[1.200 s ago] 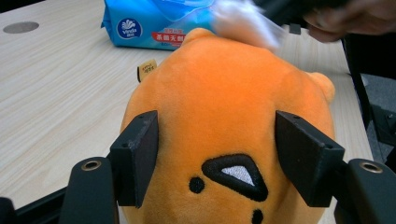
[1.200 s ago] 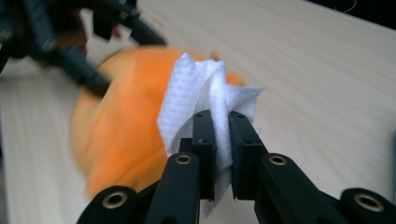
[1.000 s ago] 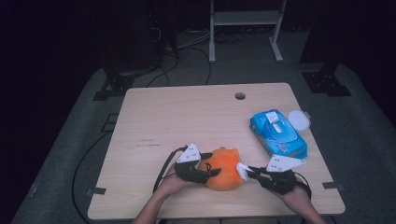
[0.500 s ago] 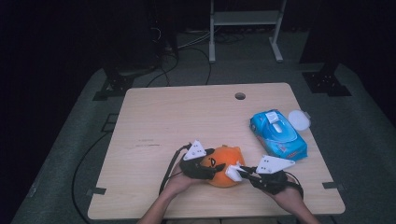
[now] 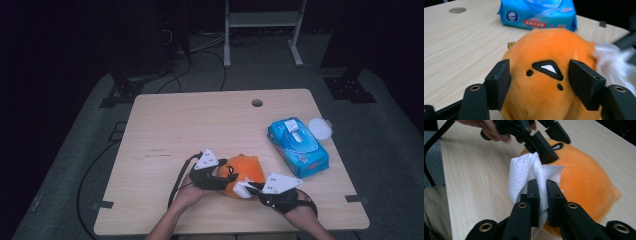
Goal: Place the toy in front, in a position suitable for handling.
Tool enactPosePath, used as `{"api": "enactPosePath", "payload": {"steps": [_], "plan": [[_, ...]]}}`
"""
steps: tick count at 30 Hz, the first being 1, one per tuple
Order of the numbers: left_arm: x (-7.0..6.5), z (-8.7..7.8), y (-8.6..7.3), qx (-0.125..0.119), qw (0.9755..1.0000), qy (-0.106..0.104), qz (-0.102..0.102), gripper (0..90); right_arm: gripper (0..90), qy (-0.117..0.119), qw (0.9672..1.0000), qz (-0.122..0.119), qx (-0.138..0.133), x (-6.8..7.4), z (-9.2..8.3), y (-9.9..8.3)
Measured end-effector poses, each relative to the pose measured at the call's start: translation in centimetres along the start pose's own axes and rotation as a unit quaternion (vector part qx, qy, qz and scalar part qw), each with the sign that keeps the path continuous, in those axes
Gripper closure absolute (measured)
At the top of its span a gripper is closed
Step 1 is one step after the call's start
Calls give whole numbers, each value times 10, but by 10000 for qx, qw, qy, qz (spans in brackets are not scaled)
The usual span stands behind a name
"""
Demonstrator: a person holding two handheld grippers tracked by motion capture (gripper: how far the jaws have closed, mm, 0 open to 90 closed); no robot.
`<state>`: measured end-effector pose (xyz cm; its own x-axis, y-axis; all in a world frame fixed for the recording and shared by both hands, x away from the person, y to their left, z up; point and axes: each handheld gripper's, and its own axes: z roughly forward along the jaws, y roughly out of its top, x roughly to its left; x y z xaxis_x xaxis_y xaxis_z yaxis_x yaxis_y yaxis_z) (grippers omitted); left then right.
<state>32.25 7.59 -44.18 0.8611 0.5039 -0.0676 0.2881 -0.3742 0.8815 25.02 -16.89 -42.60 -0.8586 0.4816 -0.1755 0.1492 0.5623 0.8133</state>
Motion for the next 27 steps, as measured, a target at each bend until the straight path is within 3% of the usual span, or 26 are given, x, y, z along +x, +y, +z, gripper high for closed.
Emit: {"api": "enactPosePath", "payload": {"steps": [4, 14, 20, 24, 27], "plan": [[4, -1, -2, -12, 10000, -59, -59, 344, 817, -37, 10000, 42, -13, -7, -6, -3], [2, -1, -4, -72, 9999, -137, -44, 329, 817, -452, 9977, 506, 1, -33, -33, -26], [-10, 1, -3, -96, 9985, -241, 479, 337, 817, -457, 9963, 726, -10, -50, -25, -27], [-12, 1, -3, -48, 9977, -293, 608, 343, 817, -390, 9966, 728, 29, -58, -12, -20], [-13, 0, -4, -51, 9966, -412, 705, 352, 816, -378, 9958, 825, -118, -66, -8, -11]]}}
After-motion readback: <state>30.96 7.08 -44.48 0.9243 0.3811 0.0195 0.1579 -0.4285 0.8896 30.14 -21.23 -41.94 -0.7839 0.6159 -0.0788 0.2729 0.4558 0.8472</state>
